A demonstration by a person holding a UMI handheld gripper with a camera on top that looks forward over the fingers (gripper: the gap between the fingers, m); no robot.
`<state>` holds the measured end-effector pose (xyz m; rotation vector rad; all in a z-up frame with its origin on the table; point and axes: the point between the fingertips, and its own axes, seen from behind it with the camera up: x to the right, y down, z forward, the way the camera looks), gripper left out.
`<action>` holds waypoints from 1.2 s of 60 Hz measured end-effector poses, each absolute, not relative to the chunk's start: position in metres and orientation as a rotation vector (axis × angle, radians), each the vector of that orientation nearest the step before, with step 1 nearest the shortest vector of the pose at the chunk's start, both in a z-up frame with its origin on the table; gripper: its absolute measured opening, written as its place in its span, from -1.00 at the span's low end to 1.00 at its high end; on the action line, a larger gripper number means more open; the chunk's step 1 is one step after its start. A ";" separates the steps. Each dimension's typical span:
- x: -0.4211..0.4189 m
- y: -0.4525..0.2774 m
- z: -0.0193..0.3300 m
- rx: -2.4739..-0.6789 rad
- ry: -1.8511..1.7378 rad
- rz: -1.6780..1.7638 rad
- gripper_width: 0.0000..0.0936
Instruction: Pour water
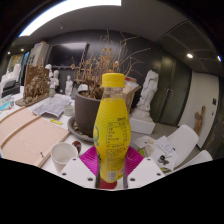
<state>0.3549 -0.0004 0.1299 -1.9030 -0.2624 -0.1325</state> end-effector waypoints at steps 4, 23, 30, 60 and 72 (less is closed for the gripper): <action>0.350 0.000 0.110 -1.926 -0.241 -0.065 -0.35; 0.351 -0.001 0.053 -1.952 -0.132 0.063 -0.21; 0.354 -0.003 0.052 -1.952 -0.110 0.085 0.02; 0.326 -0.128 0.180 -2.171 0.124 -0.009 0.84; 0.263 -0.203 0.259 -2.170 0.098 -0.080 0.85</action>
